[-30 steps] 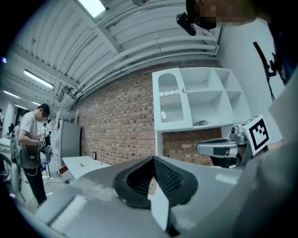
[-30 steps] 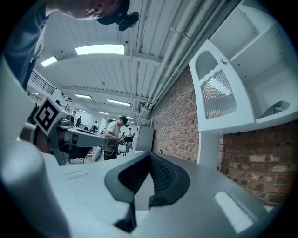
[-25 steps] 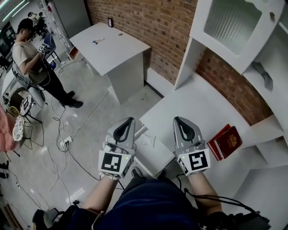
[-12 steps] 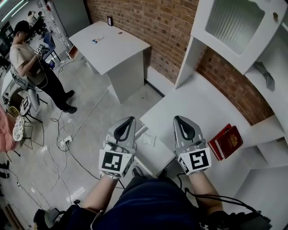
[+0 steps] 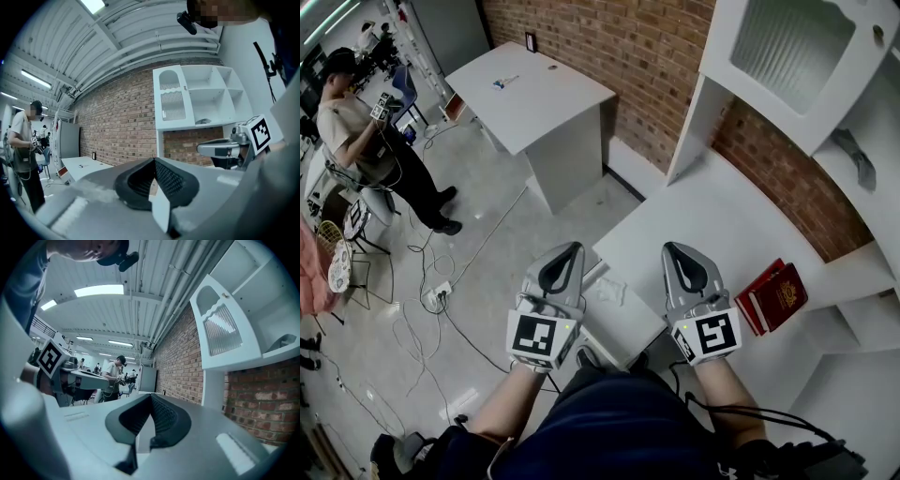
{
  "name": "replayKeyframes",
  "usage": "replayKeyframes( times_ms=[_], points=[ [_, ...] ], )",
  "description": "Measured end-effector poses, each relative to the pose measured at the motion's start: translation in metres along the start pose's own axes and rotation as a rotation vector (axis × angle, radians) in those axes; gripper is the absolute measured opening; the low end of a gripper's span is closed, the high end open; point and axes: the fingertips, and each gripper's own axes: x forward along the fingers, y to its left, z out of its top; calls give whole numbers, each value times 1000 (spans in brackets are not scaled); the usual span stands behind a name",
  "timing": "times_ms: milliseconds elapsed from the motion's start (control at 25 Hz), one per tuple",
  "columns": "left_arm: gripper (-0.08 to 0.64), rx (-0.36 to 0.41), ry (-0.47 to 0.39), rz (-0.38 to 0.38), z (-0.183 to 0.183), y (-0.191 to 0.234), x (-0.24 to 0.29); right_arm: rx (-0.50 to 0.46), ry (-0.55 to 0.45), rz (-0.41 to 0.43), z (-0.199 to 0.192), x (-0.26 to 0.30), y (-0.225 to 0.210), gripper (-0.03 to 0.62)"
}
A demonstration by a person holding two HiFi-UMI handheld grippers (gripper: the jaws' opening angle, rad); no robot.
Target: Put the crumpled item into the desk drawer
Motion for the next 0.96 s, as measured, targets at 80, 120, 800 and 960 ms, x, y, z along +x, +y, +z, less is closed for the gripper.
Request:
replayKeyframes(
  times_ms=[80,120,800,960],
  points=[
    [2,1,2,1,-1,-1,0,-1,-3,0,0,-1,-1,2],
    [2,1,4,2,-2,-1,0,-2,-4,1,0,-1,-1,2],
    [2,-6,14,23,-7,-17,9,24,-3,19,-8,-8,-16,2],
    [2,-11,20,27,-10,-22,11,30,-2,18,-10,-11,-21,2]
  ],
)
